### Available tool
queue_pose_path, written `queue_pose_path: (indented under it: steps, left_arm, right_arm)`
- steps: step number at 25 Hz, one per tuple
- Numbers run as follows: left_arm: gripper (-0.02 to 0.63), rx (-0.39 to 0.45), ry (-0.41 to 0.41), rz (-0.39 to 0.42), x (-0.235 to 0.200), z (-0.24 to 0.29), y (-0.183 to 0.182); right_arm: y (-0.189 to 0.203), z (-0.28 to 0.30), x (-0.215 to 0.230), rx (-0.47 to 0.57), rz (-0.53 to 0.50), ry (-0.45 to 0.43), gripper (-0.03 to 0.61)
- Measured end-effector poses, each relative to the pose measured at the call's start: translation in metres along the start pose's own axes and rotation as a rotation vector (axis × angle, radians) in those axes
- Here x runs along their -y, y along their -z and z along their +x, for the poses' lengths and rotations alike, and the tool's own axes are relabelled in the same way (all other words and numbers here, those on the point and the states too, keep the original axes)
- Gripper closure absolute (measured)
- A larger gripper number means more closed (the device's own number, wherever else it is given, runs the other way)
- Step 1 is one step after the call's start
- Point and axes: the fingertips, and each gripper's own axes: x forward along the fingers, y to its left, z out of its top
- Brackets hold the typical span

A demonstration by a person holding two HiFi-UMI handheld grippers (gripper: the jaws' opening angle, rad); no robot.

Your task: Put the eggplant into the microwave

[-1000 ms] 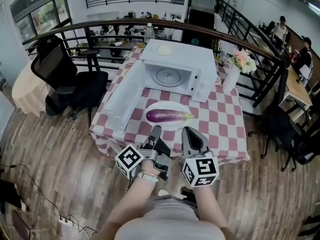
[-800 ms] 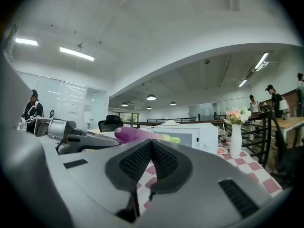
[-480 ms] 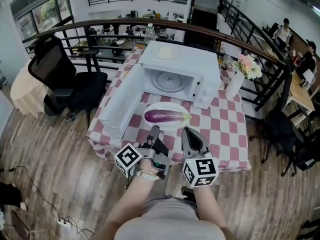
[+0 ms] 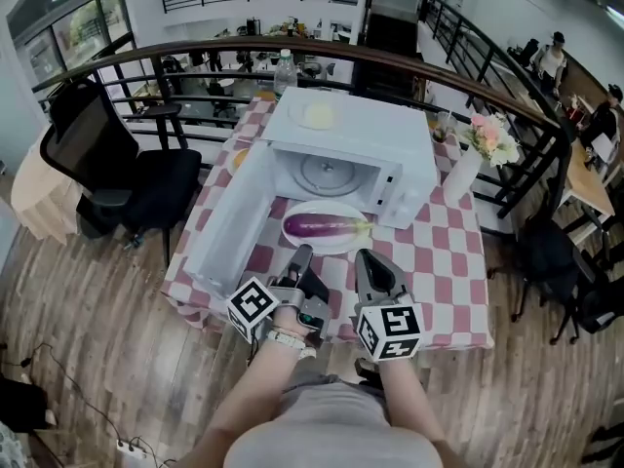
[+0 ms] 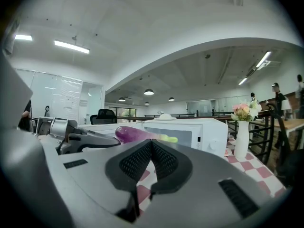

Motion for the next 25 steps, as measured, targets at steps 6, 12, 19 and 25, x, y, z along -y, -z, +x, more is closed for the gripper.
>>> queue_pose_path:
  steps: [6,12,19,25]
  left_arm:
    - [0.597,-0.004,-0.004,0.022,-0.010,0.033,-0.016]
    - [0.597,-0.007,-0.013,0.047,-0.030,0.064,-0.031]
    - [0.597,-0.030,-0.017,0.067,-0.048,0.095,-0.044]
    - [0.597,-0.050,-0.017,0.046,-0.060,0.123,-0.050]
  right_arm:
    - [0.004,0.033,0.016,-0.005,0.007,0.012,0.554]
    - [0.014,0.062,0.028,-0.017,0.028,0.026,0.554]
    - [0.021,0.087,0.036,-0.014,0.057,0.026,0.554]
    - [0.024,0.106,0.040,-0.014,0.087,0.001,0.554]
